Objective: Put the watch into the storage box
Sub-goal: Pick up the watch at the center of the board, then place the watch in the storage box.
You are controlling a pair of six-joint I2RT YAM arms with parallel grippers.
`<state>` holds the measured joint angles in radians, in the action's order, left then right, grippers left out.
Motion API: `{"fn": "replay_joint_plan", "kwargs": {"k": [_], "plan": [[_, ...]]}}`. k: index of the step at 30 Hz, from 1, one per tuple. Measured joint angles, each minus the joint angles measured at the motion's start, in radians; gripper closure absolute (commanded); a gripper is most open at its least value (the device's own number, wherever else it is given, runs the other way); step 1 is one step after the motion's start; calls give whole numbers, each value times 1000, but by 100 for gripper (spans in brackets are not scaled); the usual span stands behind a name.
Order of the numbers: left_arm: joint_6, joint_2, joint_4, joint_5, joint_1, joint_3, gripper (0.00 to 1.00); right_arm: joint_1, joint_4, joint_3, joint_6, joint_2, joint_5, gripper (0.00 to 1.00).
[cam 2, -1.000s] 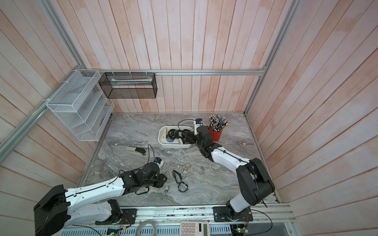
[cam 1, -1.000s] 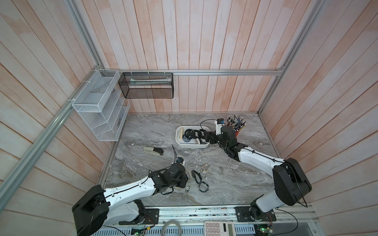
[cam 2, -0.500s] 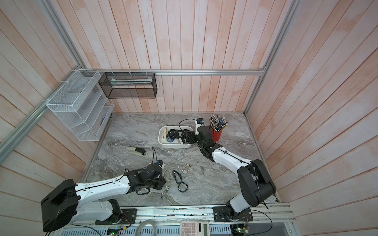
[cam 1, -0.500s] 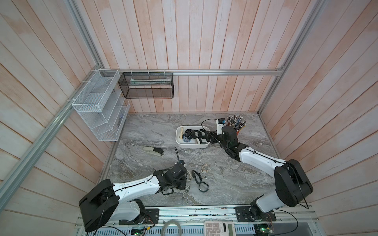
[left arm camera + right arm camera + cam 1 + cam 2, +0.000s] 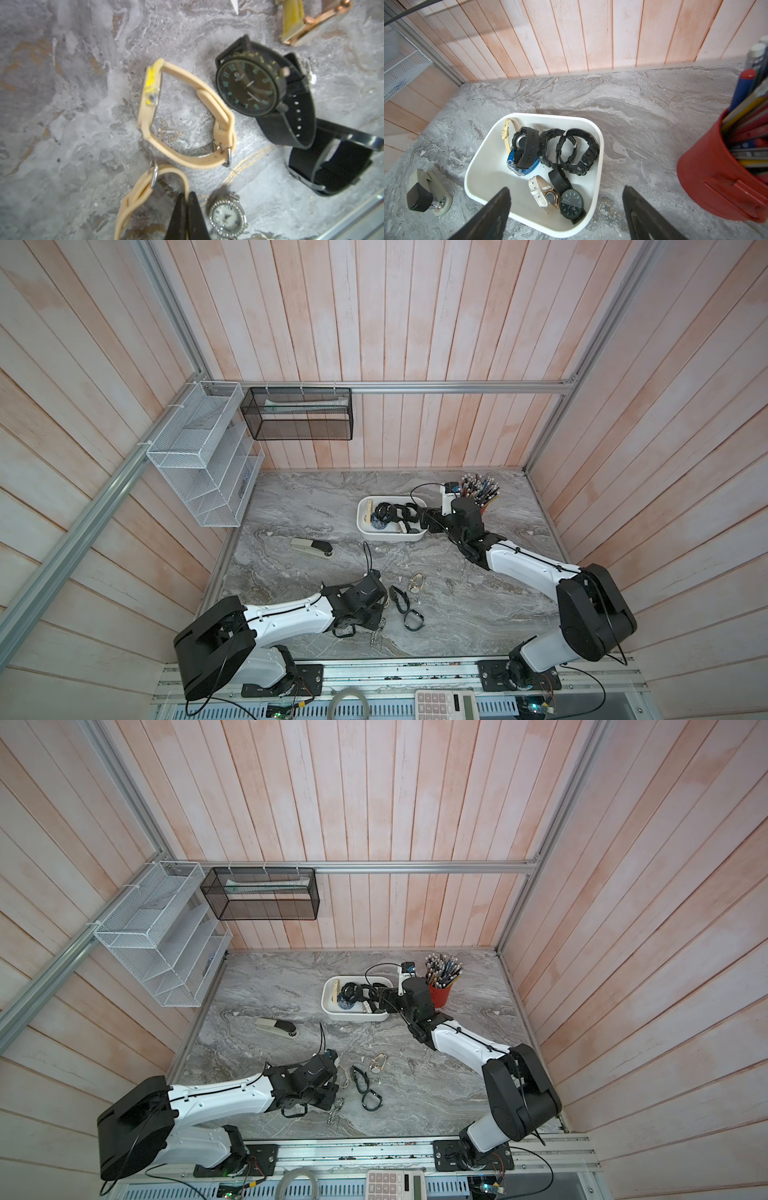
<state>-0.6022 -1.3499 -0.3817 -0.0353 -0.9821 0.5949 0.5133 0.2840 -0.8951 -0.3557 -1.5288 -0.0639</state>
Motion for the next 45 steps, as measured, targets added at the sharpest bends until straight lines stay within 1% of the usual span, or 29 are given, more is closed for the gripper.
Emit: {"fn": "replay_joint_plan", "kwargs": {"k": [6,13,18,22,26,29,33,40,45], "plan": [[-5,48,-39,-37,0,0,100,0,0,0,-8,0,1,14],[-27,222,-92,-90,8,11,100,0,0,0,-11,0,-2,14],[-31,329,-105,-142,72,30,100,-4,0,0,-11,3,-9,14],[-18,349,-109,-166,128,56,100,-7,1,11,-11,18,-16,14],[29,309,-95,-194,162,129,100,-8,1,21,-11,24,-18,14],[78,246,-50,-211,195,195,100,-8,1,32,-11,27,-18,14],[156,131,26,-230,248,277,100,-9,0,40,-11,36,-18,14],[289,-63,166,-230,342,418,100,-15,1,51,-11,72,-18,14],[357,-188,240,-206,390,507,100,-20,3,67,-11,97,-18,14]]}}
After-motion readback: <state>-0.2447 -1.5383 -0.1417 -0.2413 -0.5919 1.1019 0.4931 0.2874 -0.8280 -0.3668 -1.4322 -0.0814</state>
